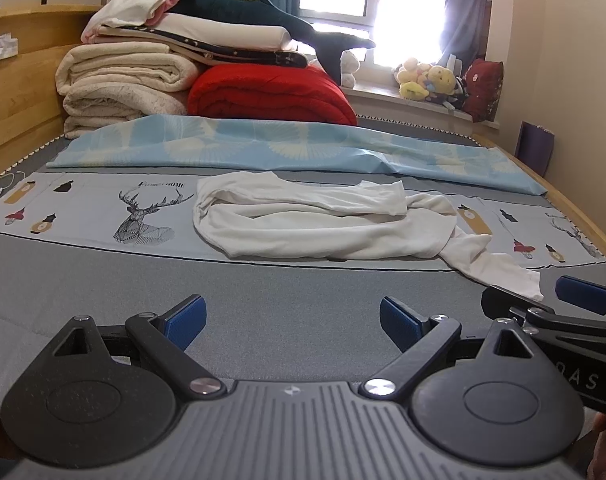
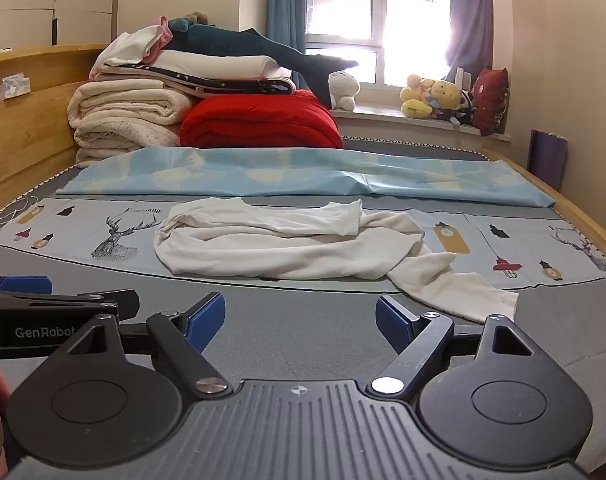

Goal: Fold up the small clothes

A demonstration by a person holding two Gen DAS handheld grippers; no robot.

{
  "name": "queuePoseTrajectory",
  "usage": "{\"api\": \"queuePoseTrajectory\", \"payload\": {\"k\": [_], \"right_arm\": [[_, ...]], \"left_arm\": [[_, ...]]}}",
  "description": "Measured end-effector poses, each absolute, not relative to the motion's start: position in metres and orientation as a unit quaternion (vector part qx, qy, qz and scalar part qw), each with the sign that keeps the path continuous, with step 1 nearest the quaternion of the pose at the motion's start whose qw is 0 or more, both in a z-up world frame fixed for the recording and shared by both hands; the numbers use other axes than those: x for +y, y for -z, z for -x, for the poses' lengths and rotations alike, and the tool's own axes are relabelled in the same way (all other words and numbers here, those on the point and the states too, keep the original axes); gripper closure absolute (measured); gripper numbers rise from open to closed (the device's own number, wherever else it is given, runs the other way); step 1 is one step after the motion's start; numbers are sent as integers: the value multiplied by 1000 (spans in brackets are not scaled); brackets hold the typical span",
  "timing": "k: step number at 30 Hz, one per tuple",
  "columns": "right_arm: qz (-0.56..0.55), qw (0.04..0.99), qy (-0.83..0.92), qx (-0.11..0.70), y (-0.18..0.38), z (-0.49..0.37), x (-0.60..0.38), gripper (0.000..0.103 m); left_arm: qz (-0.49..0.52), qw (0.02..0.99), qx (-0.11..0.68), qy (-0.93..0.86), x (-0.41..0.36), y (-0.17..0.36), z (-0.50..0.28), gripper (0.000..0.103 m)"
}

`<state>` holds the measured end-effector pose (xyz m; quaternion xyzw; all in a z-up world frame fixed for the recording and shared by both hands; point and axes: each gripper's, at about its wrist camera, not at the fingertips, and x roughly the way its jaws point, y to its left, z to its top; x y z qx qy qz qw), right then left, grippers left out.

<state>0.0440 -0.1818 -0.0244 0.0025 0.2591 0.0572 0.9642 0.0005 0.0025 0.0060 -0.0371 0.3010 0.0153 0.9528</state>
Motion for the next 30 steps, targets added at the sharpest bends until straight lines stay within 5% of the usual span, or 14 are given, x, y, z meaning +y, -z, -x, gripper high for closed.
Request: {"api": "queuePoseTrajectory", "payload": {"k": [6, 11, 13, 16, 19, 30], "right_arm": [[-19, 966, -59, 253, 13, -50, -195, 34], [1, 975, -41, 220, -5, -75, -222, 39], [10, 976, -27, 218, -3, -89, -236, 41], [3, 971, 3, 239, 16, -104, -261, 51], [-33, 957, 25, 288, 38, -114, -283, 61], [-58, 961, 28, 269, 39, -126, -311, 61]], "left_arm": [[17, 961, 275, -18, 0, -5, 3, 11], [1, 961, 275, -12, -7, -2, 0, 35], [11, 956, 293, 0, -9, 1, -4, 56], [4, 957, 291, 10, -15, 4, -6, 73], [-1, 958, 286, 18, -19, 6, -7, 79], [-60, 955, 291, 23, -29, 15, -50, 80]]}}
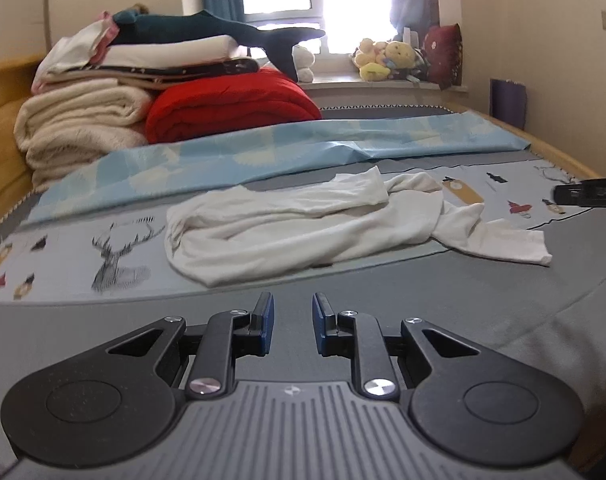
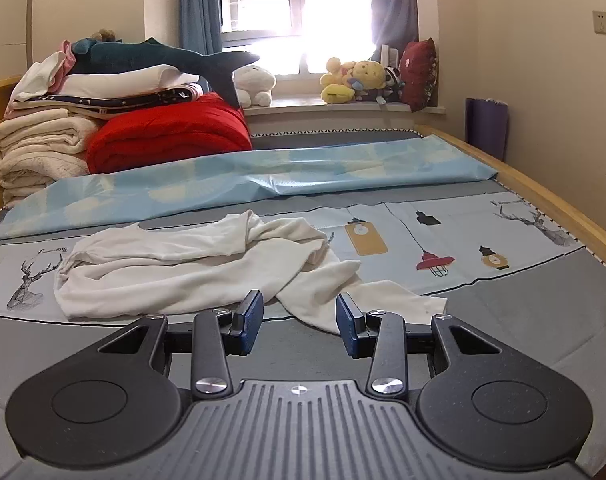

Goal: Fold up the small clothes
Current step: 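Lower both tools toward the white shirt's edge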

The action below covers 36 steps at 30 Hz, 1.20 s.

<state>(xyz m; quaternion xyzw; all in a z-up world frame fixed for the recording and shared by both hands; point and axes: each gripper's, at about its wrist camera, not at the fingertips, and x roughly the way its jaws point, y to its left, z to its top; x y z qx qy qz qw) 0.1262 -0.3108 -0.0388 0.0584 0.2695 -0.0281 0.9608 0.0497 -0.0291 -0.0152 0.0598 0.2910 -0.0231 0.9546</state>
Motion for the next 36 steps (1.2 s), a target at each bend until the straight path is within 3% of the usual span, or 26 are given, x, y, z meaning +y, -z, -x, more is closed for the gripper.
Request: {"api": "queuePoseTrajectory", "payload": {"k": [9, 18, 20, 21, 24, 28, 31, 32, 33, 34, 35, 36], "right_arm": [[-68, 959, 23, 275, 41, -131, -333, 61], [-69, 956, 22, 285, 44, -138, -342, 61], [-65, 956, 21, 284, 44, -139, -341, 61], [-61, 957, 20, 284, 45, -139, -341, 61], [-56, 956, 20, 288, 46, -141, -341, 61], [-54, 953, 24, 298, 49, -145, -343, 61], [-53, 950, 29, 307, 52, -149, -344, 61], [-53, 949, 30, 309, 52, -150, -344, 61], [-50, 948, 30, 312, 53, -151, -343, 61], [-47, 948, 30, 313, 54, -152, -341, 61], [-42, 948, 30, 315, 54, -153, -339, 61], [-37, 947, 29, 316, 54, -153, -337, 61]], "left_arm": [[-78, 936, 344, 3, -25, 62, -164, 80], [-30, 920, 386, 63, -36, 117, -247, 79], [-21, 917, 394, 61, -42, 130, -262, 69], [-13, 913, 404, 50, -43, 138, -272, 57], [59, 899, 433, 16, -30, 160, -300, 54], [146, 894, 424, 7, -19, 164, -320, 34], [197, 884, 424, 5, -18, 168, -332, 27], [197, 885, 421, 2, -20, 167, -334, 28], [190, 889, 417, -2, -24, 167, -337, 41], [179, 891, 417, -5, -27, 166, -337, 77], [166, 893, 419, -6, -28, 167, -339, 94], [164, 892, 422, -6, -28, 166, -337, 98]]}}
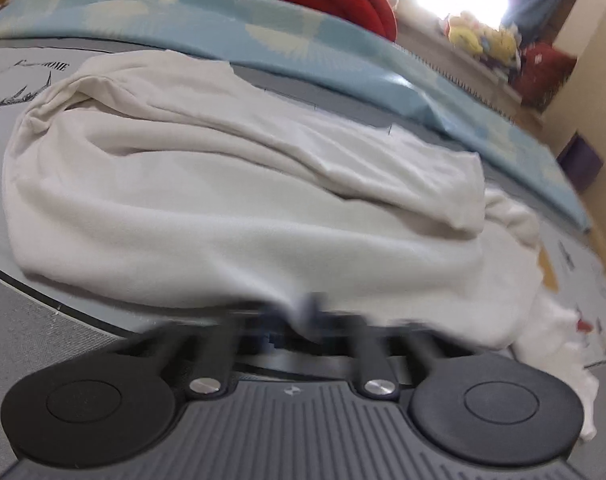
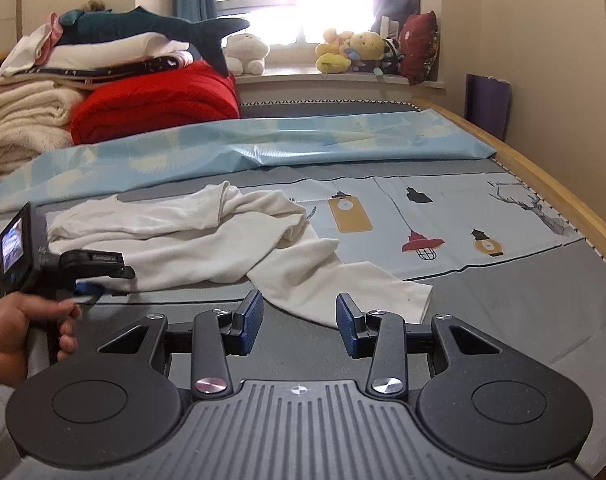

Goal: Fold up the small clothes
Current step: 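Lower both tools toward the white shirt's edge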

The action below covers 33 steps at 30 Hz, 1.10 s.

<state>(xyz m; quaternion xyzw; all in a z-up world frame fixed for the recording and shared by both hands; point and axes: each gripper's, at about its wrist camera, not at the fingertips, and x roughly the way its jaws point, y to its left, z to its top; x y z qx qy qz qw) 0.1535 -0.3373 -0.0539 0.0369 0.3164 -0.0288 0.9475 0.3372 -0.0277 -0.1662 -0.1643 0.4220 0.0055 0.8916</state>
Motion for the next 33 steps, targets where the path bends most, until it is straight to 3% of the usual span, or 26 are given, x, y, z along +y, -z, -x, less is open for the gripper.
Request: {"api": "queuePoseTrajectory", "payload": {"k": [5, 15, 21, 24, 26, 28, 33], "right_arm": [[-27, 948, 36, 316, 49, -156, -333, 61], [-30, 950, 37, 309, 41, -148, -315, 61], [-37, 948, 33, 315, 42, -137, -305, 61], [-31, 944, 30, 326, 48, -136, -298, 61], [-26, 943, 25, 332, 52, -135, -292, 61], [-18, 940, 19, 340, 58, -136, -286, 61], [1, 933, 0, 359, 70, -144, -266, 61]], "left_arm": [[174, 901, 397, 18, -24, 132, -313, 100], [57, 896, 432, 91, 10, 53, -192, 100], [35, 888, 452, 72, 67, 46, -114, 100], [90, 867, 487, 56, 100, 53, -99, 98], [106, 865, 489, 44, 114, 53, -97, 90], [102, 868, 486, 19, 121, 53, -99, 70], [110, 863, 492, -20, 124, 56, -114, 62]]}}
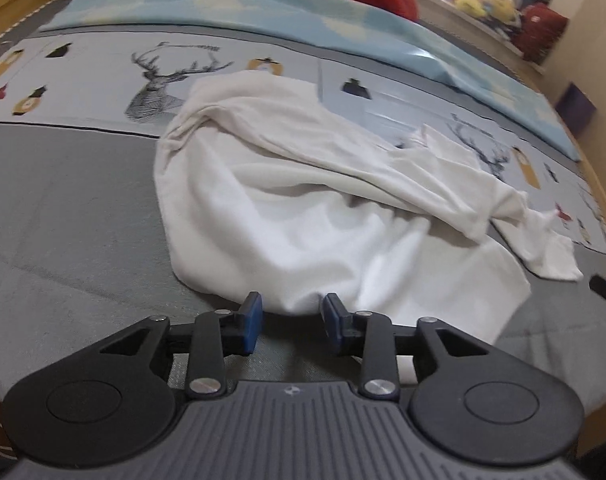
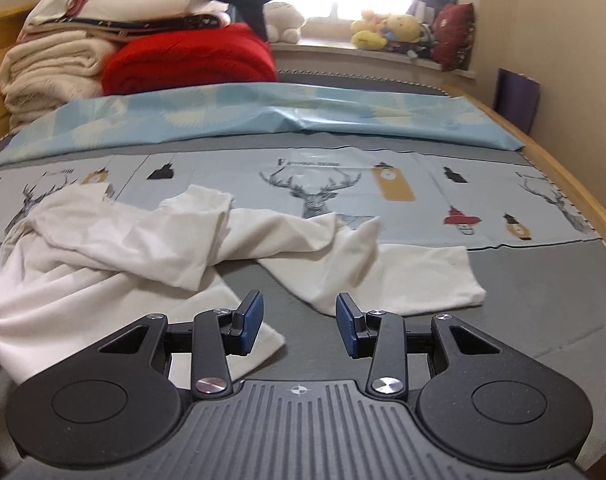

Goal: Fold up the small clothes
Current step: 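Lower both tools toward the white shirt's edge, then pinch the shirt fabric with the right tool and lift it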

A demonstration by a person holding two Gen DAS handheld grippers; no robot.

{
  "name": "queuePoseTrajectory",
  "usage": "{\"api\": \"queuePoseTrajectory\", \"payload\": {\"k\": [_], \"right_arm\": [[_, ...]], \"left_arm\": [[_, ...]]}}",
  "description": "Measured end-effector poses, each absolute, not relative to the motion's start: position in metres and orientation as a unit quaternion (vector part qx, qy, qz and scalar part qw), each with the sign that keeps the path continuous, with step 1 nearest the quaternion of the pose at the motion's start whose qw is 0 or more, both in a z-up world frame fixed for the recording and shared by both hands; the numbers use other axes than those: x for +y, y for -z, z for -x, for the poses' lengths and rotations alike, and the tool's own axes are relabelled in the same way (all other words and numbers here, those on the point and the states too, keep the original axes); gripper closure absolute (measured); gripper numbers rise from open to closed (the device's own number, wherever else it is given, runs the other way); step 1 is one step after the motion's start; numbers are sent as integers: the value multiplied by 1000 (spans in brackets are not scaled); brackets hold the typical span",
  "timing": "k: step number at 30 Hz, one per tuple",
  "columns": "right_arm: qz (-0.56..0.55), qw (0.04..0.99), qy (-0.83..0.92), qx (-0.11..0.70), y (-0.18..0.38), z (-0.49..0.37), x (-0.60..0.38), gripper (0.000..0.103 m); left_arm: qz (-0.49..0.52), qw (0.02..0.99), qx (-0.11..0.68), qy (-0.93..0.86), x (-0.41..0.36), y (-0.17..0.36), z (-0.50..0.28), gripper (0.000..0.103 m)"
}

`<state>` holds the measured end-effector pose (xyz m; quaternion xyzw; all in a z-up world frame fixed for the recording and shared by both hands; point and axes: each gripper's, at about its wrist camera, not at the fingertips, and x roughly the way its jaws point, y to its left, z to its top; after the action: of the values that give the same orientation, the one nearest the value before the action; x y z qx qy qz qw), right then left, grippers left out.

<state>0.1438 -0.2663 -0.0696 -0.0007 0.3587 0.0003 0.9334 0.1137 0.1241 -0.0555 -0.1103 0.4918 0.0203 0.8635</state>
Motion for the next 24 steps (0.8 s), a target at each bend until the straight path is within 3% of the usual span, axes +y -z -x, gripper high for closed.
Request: {"api": "queuePoseTrajectory", "payload": {"k": [8, 13, 24], "right_arm": [[12, 918, -20, 397, 89, -170, -243, 60], [47, 902, -23, 428, 115, -202, -226, 48], [71, 871, -23, 486, 170, -260, -197, 44]], "left_arm": [[118, 840, 522, -90, 114, 77, -135, 58], [120, 823, 545, -104, 113, 89, -144, 56], [113, 809, 569, -94, 123, 105, -165, 52]]}}
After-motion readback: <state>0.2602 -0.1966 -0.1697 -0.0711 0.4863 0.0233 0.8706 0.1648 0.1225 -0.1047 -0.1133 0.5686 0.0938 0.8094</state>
